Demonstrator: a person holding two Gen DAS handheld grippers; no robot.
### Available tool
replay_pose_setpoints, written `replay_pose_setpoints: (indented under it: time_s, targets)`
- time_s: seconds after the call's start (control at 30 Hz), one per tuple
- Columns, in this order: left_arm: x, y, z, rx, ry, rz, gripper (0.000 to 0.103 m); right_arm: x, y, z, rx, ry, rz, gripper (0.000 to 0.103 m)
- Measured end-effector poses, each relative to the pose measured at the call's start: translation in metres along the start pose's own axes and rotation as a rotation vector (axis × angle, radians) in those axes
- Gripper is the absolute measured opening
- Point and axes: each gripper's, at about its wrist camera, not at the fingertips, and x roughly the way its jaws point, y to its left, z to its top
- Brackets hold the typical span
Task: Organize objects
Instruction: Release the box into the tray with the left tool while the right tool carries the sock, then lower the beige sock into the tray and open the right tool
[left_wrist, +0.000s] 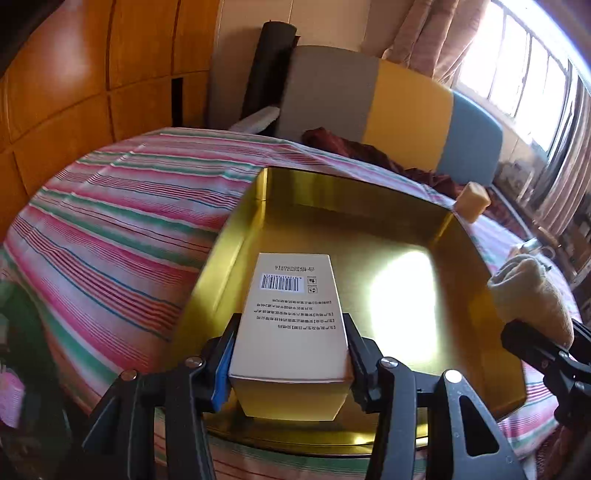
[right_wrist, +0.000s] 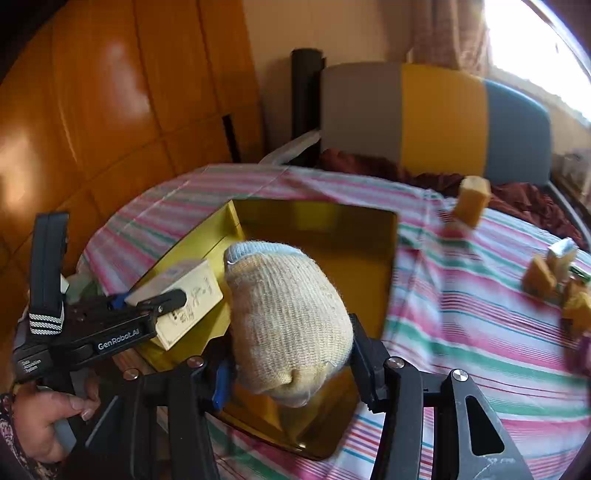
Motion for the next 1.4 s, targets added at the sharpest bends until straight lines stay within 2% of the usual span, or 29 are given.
replay_pose_setpoints:
  time_s: [0.1, 0.2, 0.27, 0.33, 0.47, 0.6, 0.83, 0.93, 1.03, 1.23, 1.4]
  targets:
    - [0.006, 0.005, -0.001, -0.002, 0.032, 0.055, 0.051, 0.012, 0.009, 0.001, 0.0, 0.029, 0.024, 0.053]
    - [0.009, 0.013, -0.004, -0.048, 0.067, 0.057, 0.052, 0.022, 0.01, 0.001, 0.011, 0.054, 0.03, 0.053]
    - [0.002, 0.015, -0.003, -0.064, 0.053, 0.063, 0.059, 0.028, 0.011, 0.005, 0.016, 0.065, 0.03, 0.053]
    - [-0.01, 0.016, -0.001, -0.088, 0.003, 0.044, 0.063, 0.032, 0.01, 0.005, 0.021, 0.076, 0.032, 0.053]
    - [-0.034, 0.027, 0.003, -0.177, -0.112, -0.021, 0.063, 0.042, 0.011, 0.004, 0.03, 0.109, 0.034, 0.053]
    - [-0.052, 0.04, 0.006, -0.248, -0.202, 0.009, 0.064, 0.055, 0.019, 0.005, 0.034, 0.145, 0.05, 0.053]
    - [-0.058, 0.053, 0.006, -0.326, -0.235, 0.04, 0.064, 0.08, 0.046, 0.001, 0.048, 0.198, 0.105, 0.055]
    - [-0.058, 0.054, 0.006, -0.33, -0.248, 0.033, 0.064, 0.086, 0.056, -0.003, 0.062, 0.231, 0.145, 0.063]
    - [-0.061, 0.053, 0.006, -0.33, -0.262, 0.04, 0.064, 0.075, 0.063, -0.004, 0.063, 0.194, 0.204, 0.075]
    - [-0.065, 0.048, 0.006, -0.329, -0.277, -0.02, 0.064, 0.048, 0.062, -0.001, 0.02, 0.115, 0.179, 0.076]
    - [-0.067, 0.027, 0.005, -0.264, -0.278, -0.097, 0.064, 0.024, 0.054, 0.005, -0.016, 0.049, 0.112, 0.077]
